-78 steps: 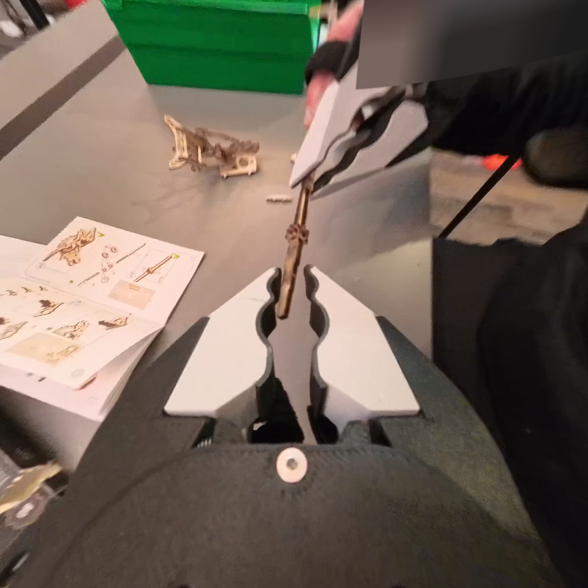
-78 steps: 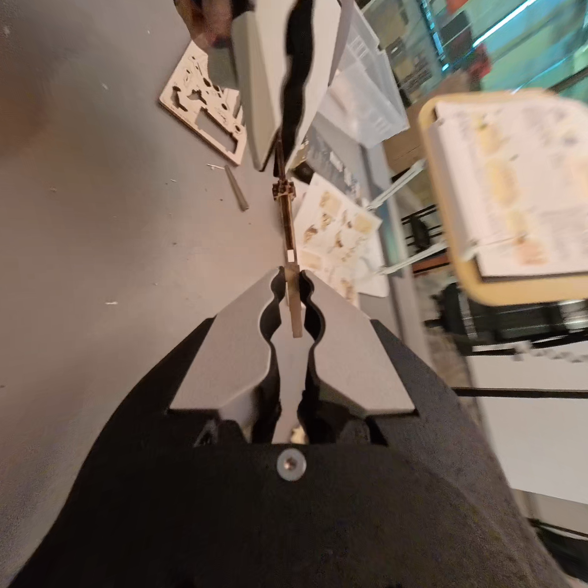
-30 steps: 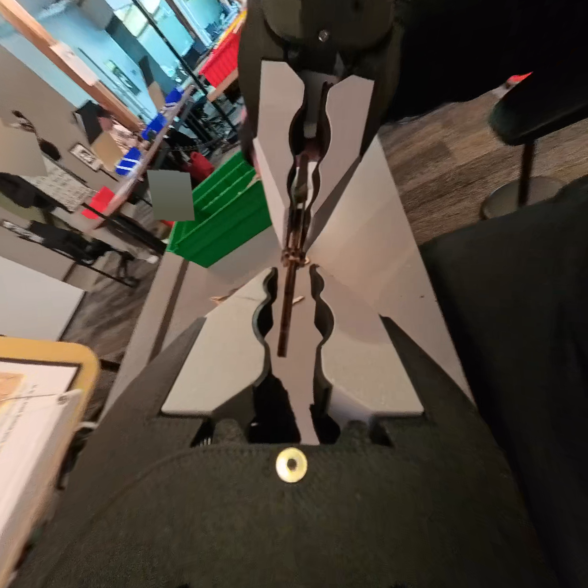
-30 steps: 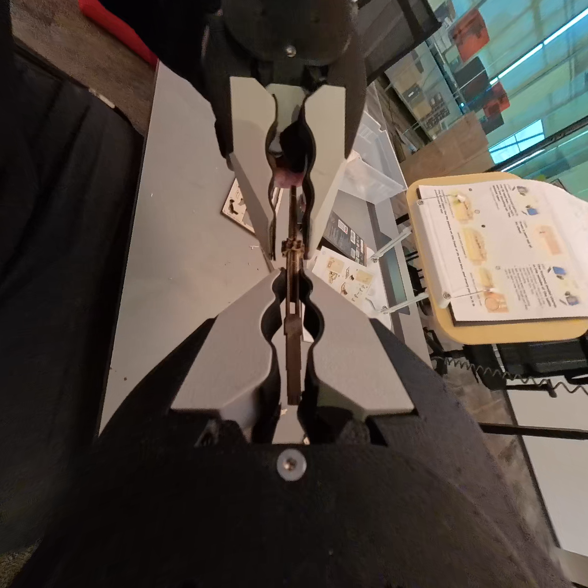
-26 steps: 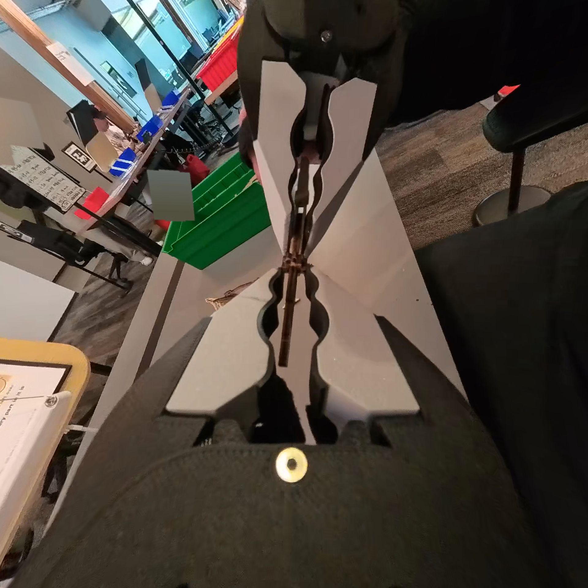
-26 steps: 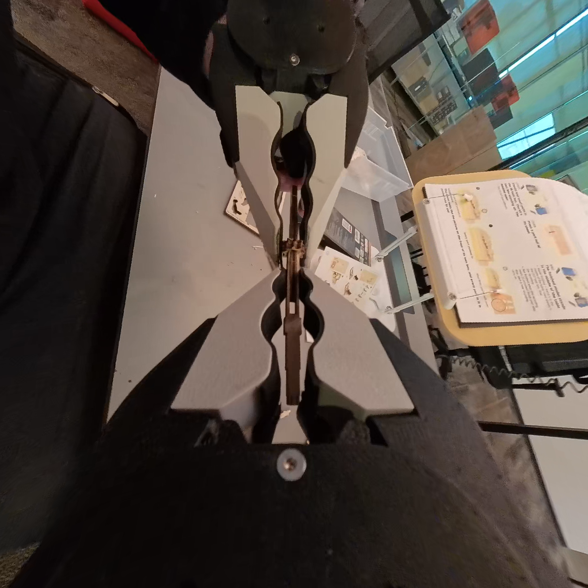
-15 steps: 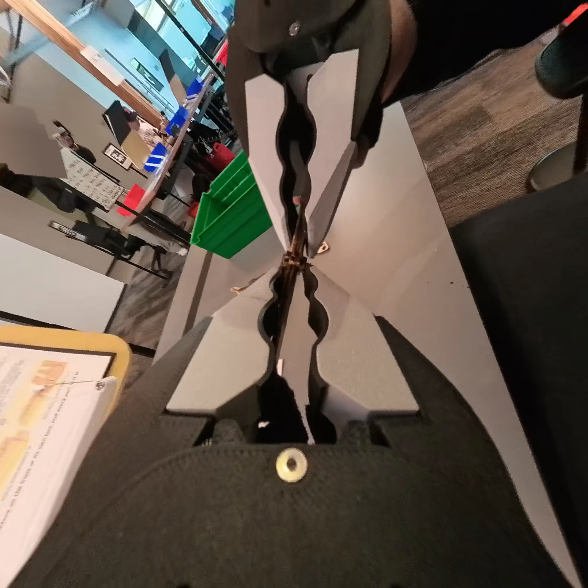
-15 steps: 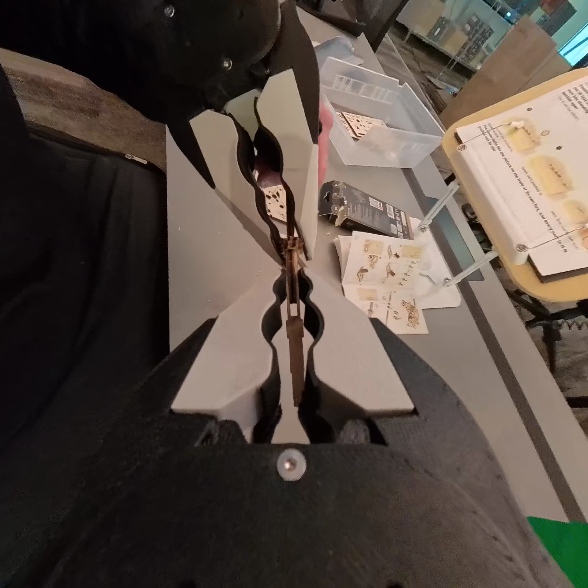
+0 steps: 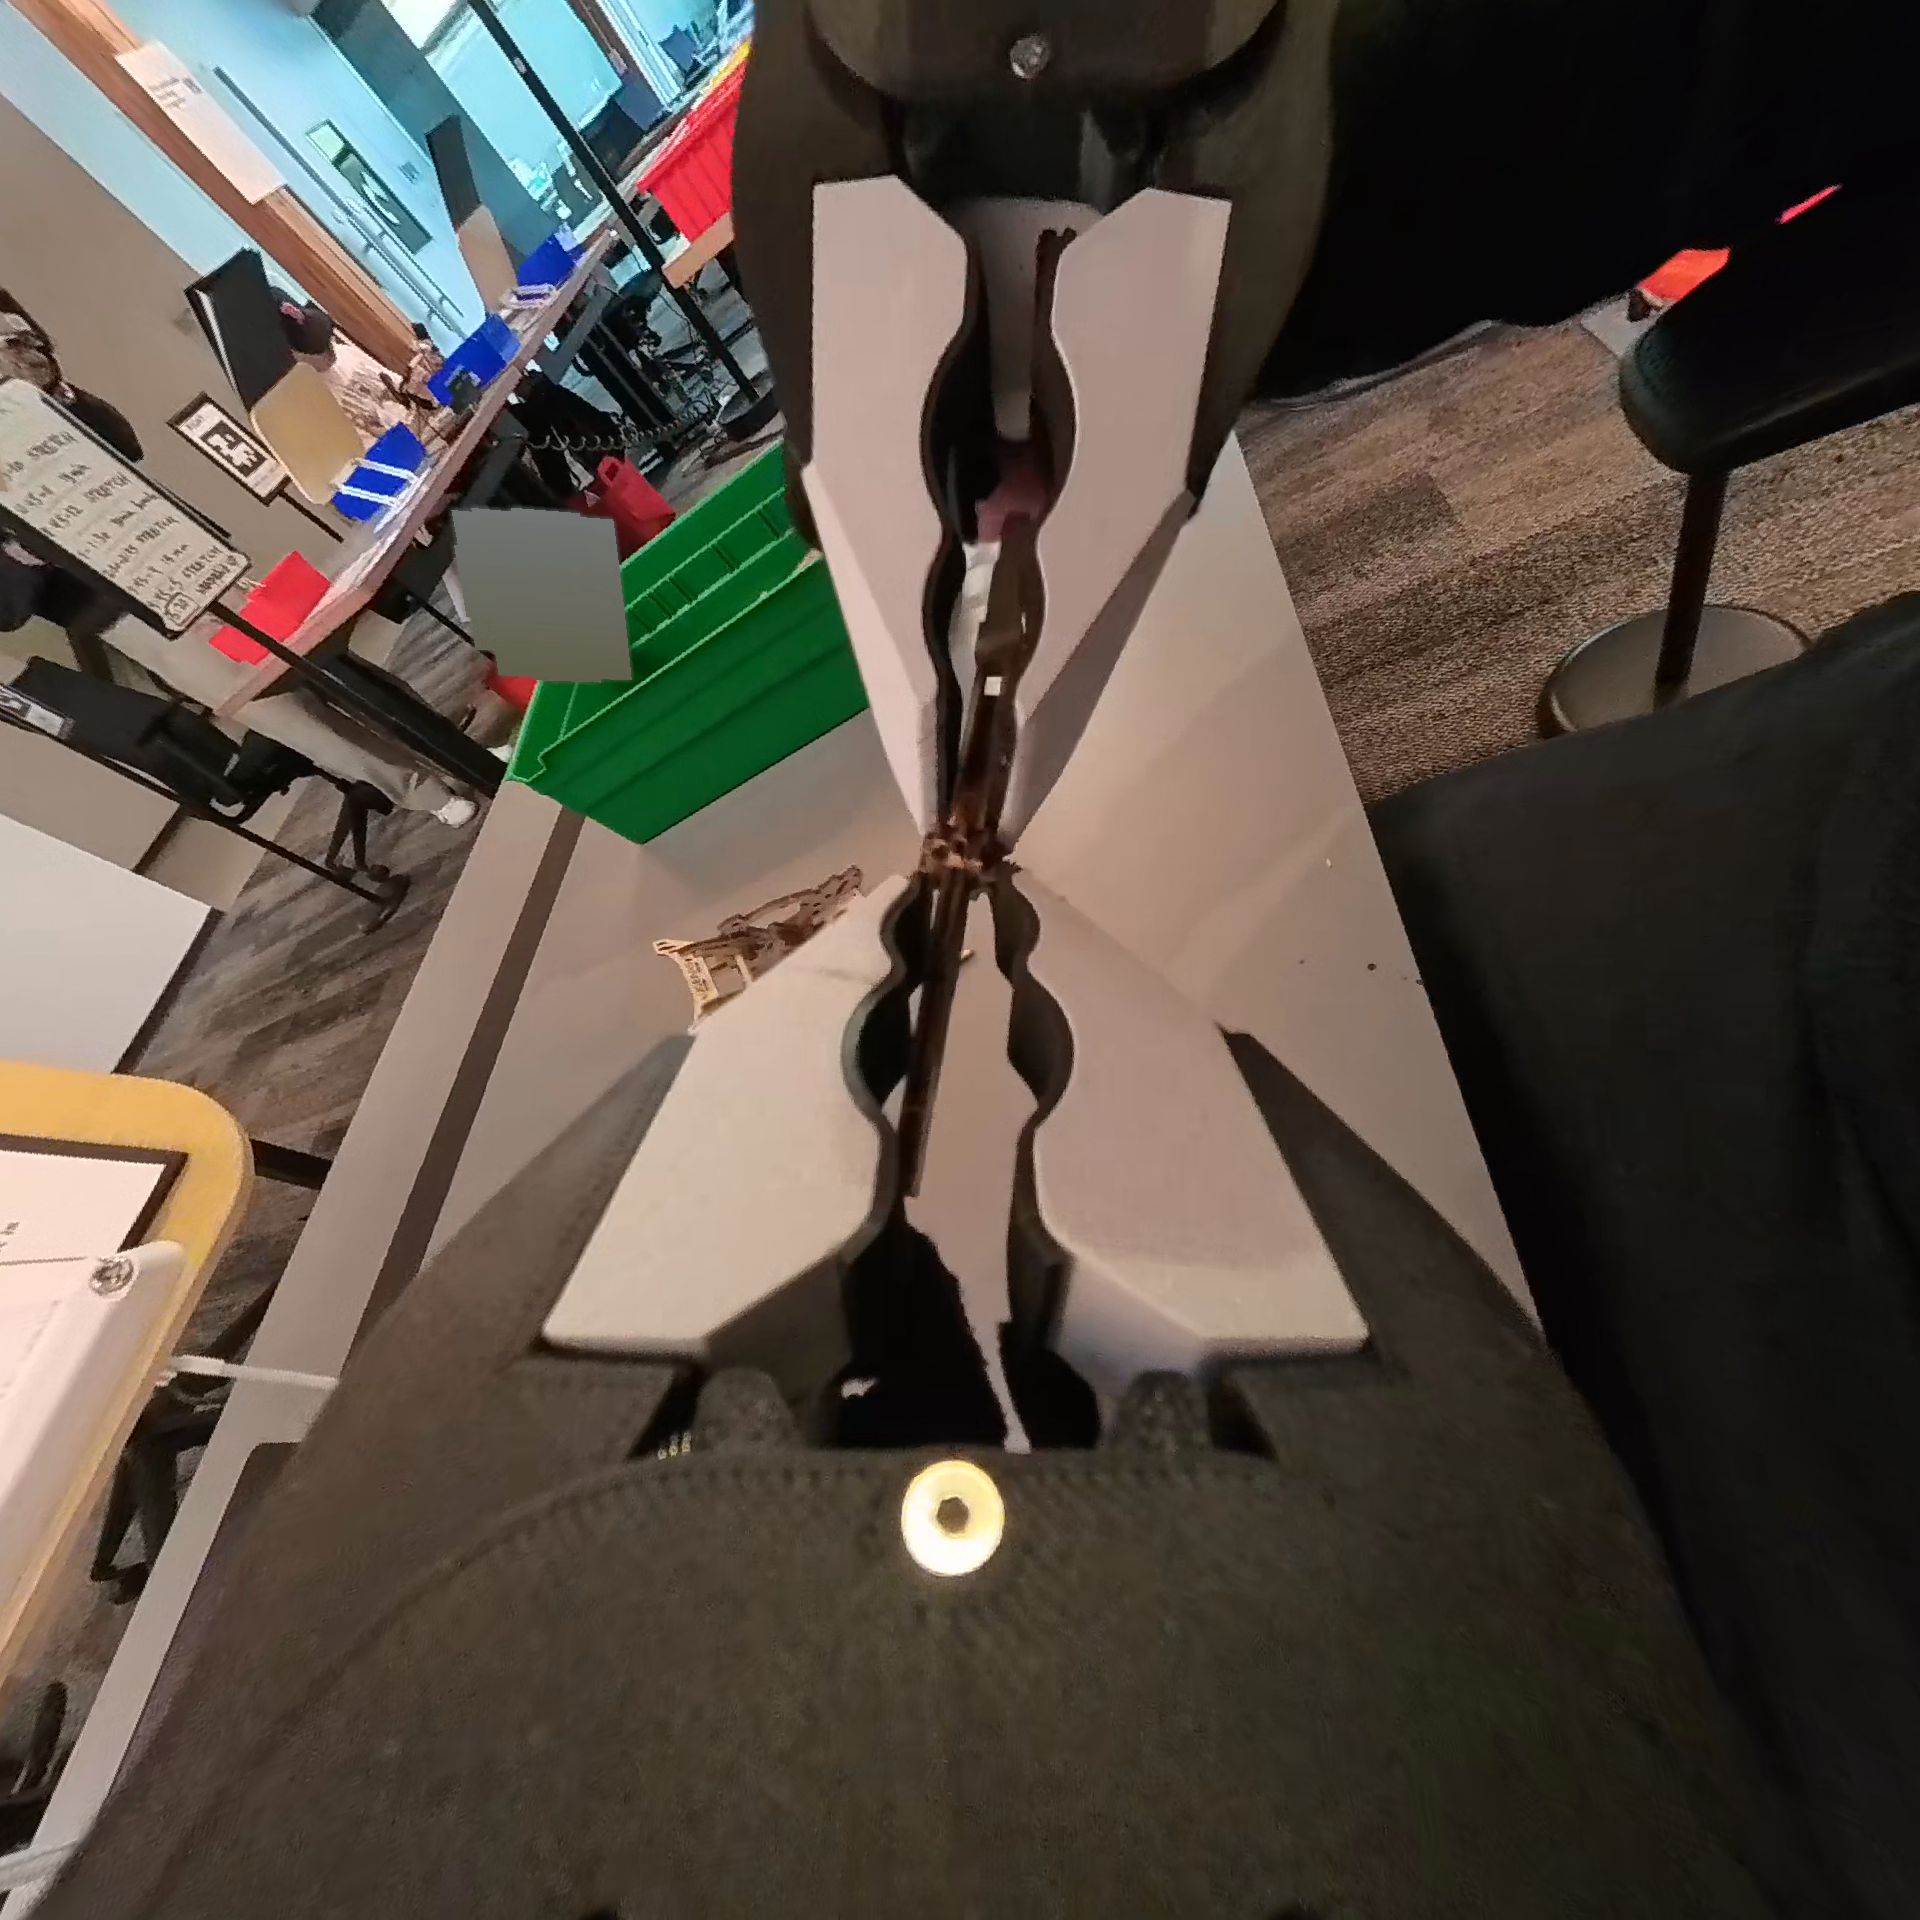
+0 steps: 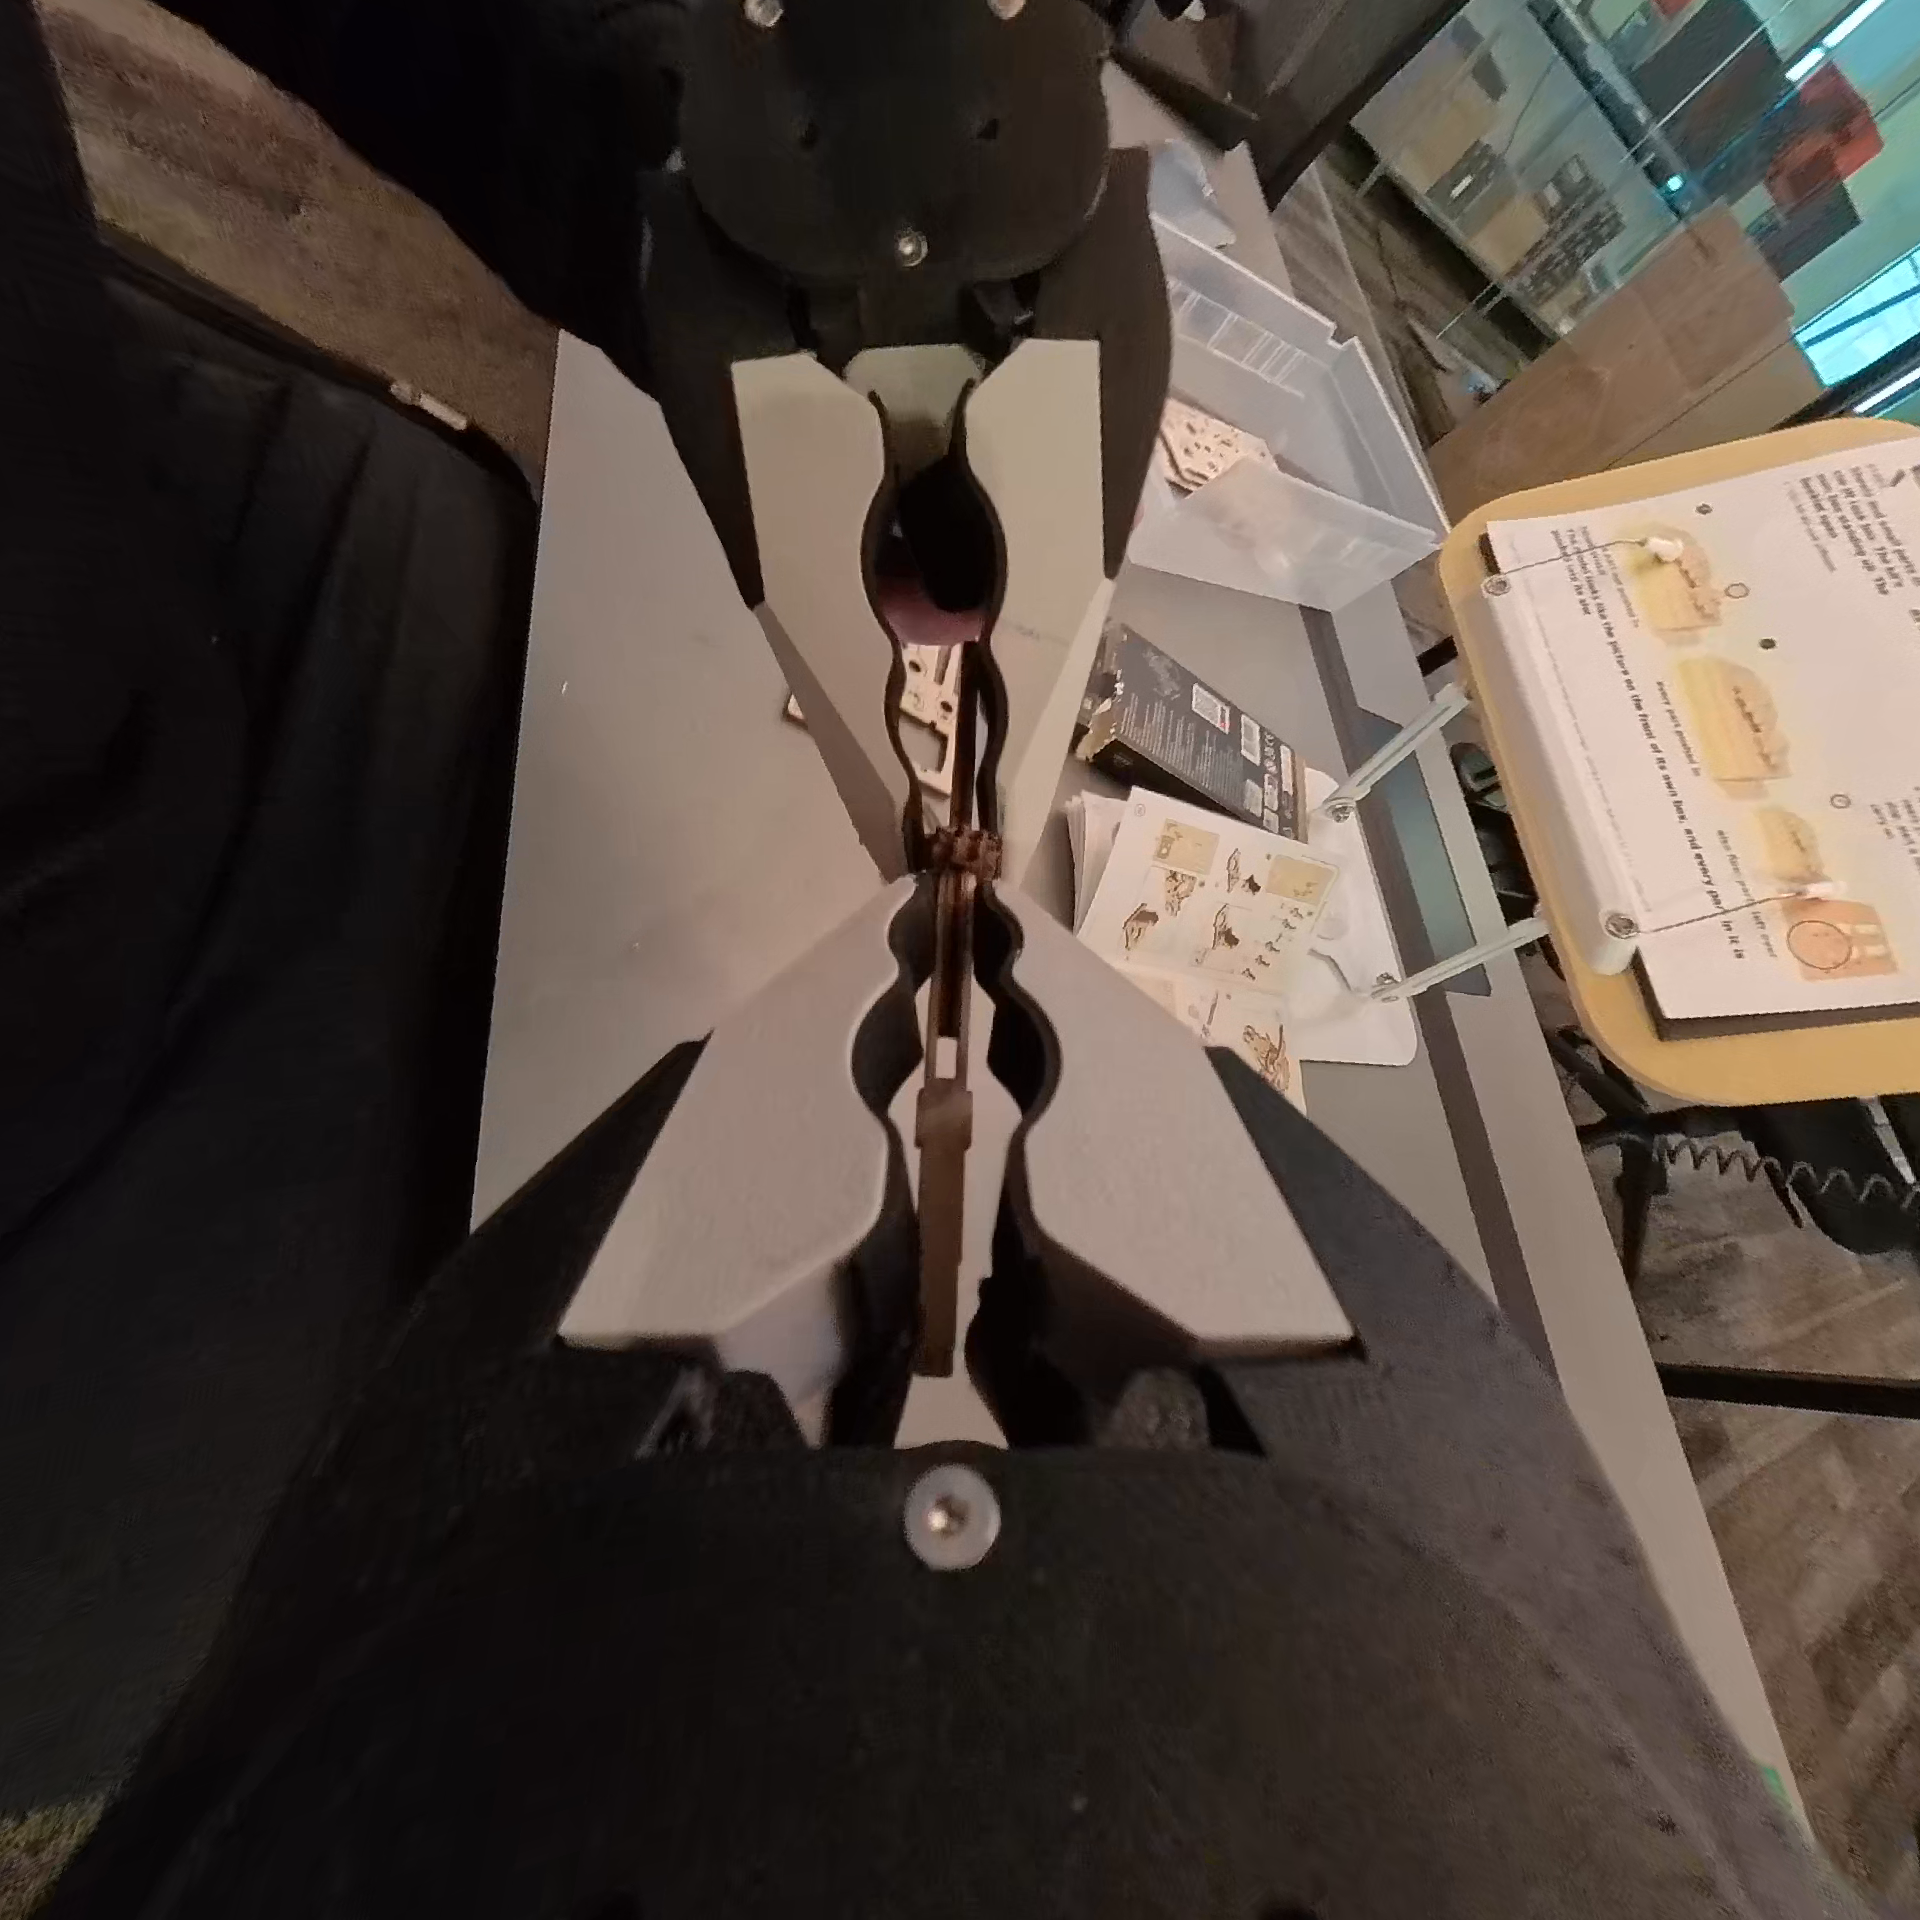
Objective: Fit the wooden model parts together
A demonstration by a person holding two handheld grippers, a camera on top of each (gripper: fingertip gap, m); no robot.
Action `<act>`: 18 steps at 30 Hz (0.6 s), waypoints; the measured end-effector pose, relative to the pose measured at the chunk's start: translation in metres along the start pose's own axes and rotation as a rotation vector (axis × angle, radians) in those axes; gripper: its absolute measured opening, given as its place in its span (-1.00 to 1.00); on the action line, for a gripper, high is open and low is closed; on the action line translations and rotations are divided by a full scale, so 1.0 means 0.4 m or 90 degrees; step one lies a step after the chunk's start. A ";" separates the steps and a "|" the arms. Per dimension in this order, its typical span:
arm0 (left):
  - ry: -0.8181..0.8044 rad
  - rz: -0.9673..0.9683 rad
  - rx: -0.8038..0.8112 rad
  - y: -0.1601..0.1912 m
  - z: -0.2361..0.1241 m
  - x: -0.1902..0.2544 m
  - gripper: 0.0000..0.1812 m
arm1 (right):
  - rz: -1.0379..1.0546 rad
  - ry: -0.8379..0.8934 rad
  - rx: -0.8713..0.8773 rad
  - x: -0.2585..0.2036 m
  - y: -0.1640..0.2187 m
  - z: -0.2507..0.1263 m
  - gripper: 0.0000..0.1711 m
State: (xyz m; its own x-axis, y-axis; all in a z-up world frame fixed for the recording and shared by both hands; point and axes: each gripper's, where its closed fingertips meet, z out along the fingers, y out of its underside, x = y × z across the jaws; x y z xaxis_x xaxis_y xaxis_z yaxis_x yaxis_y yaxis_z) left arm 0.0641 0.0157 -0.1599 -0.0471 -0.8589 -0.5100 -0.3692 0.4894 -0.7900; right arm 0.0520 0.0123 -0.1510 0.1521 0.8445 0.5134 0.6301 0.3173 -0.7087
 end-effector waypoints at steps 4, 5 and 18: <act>0.002 -0.028 0.017 -0.007 -0.002 -0.003 -0.89 | 0.016 -0.006 0.004 0.004 -0.006 -0.002 -0.96; 0.013 -0.036 0.023 -0.010 -0.003 -0.001 -0.89 | 0.034 -0.021 0.015 0.003 -0.006 -0.002 -0.96; 0.004 -0.087 0.072 -0.012 -0.003 -0.018 -0.88 | 0.186 -0.072 0.091 0.020 -0.004 -0.010 -0.95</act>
State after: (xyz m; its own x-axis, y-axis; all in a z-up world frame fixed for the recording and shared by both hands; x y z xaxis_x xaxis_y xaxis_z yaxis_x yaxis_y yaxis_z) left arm 0.0649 0.0193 -0.1522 -0.0099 -0.9193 -0.3934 -0.2664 0.3816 -0.8851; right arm 0.0552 0.0168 -0.1438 0.2201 0.9484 0.2282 0.4584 0.1059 -0.8824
